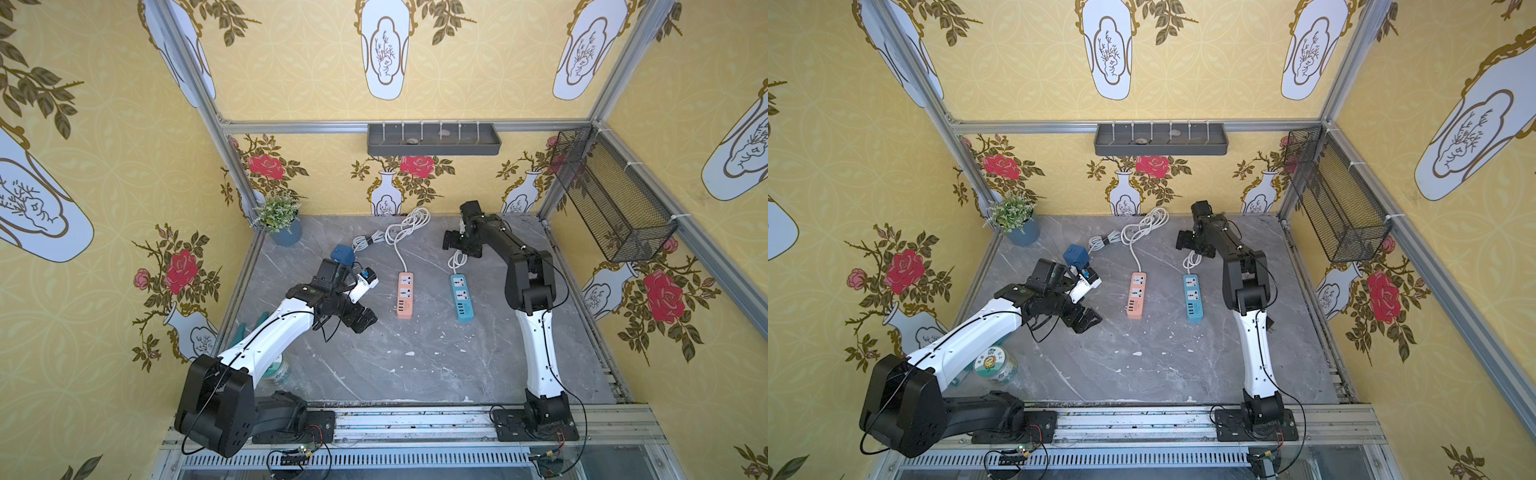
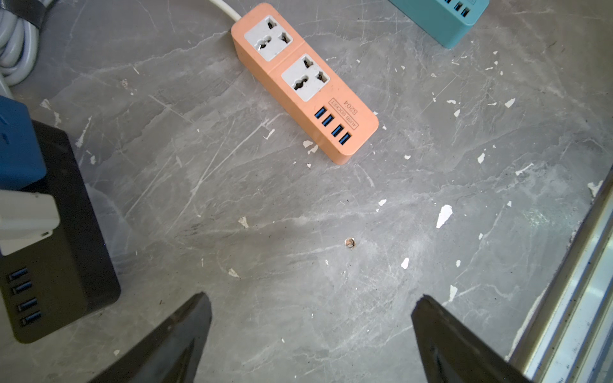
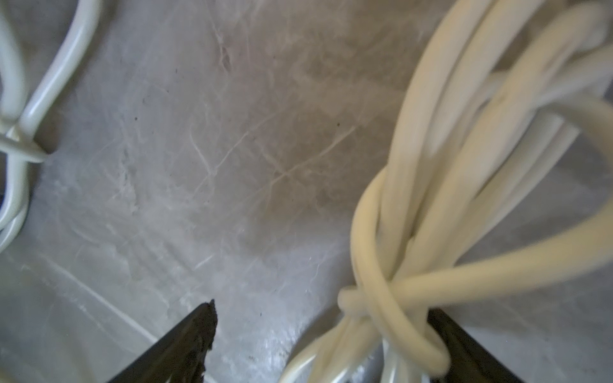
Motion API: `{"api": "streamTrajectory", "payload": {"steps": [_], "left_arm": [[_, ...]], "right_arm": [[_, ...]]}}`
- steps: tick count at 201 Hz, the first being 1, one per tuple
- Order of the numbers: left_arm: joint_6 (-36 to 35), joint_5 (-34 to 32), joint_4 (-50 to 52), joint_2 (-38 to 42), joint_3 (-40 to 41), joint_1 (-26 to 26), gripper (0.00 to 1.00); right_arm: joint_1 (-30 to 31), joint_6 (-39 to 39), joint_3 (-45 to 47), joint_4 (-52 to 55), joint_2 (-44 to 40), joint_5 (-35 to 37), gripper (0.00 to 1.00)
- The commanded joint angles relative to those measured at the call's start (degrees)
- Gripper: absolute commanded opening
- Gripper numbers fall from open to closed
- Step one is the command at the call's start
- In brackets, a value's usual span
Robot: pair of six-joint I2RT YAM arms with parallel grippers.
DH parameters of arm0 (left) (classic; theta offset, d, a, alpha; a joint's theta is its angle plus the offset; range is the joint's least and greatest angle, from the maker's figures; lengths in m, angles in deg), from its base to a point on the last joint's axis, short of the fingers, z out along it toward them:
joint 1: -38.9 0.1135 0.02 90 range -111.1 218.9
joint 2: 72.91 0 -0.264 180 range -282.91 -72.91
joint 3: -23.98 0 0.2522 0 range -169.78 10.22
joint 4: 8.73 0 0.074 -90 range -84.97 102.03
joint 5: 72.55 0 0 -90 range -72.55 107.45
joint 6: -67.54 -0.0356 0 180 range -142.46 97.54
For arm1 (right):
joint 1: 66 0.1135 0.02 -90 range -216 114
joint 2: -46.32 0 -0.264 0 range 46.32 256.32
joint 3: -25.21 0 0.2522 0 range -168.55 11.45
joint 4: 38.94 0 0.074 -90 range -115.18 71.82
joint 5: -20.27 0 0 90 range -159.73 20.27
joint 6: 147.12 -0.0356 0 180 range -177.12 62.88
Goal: Pull the plug off the socket
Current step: Move the socket to the center of the board.
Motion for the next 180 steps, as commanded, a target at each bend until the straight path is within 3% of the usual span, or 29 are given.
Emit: {"api": "streamTrajectory", "payload": {"steps": [1, 19, 66, 92, 180], "left_arm": [[-0.11, 0.8, -0.38, 0.09, 0.05, -0.02, 1.0], [-0.12, 0.87, -0.38, 0.06, 0.15, -0.06, 1.0], [0.45, -0.32, -0.9, 0.25, -0.01, 0.09, 1.0], [1.1, -0.65, -0.9, 0.39, -0.71, 1.57, 1.0], [0.27, -2.22, 1.03, -0.8, -4.19, 10.24, 0.95]], "right_arm": [[-1.34, -3.18, 6.67, -8.76, -3.48, -12.17, 0.98], [-1.31, -3.52, 9.06, -8.83, -6.16, -9.94, 0.98], [2.75, -1.64, 8.25, 1.78, -8.53, 8.6, 0.98], [5.19, -2.63, 12.37, 2.55, -12.36, 13.96, 0.98], [11.36, -7.65, 32.93, -5.19, -31.61, 14.89, 0.99]]}}
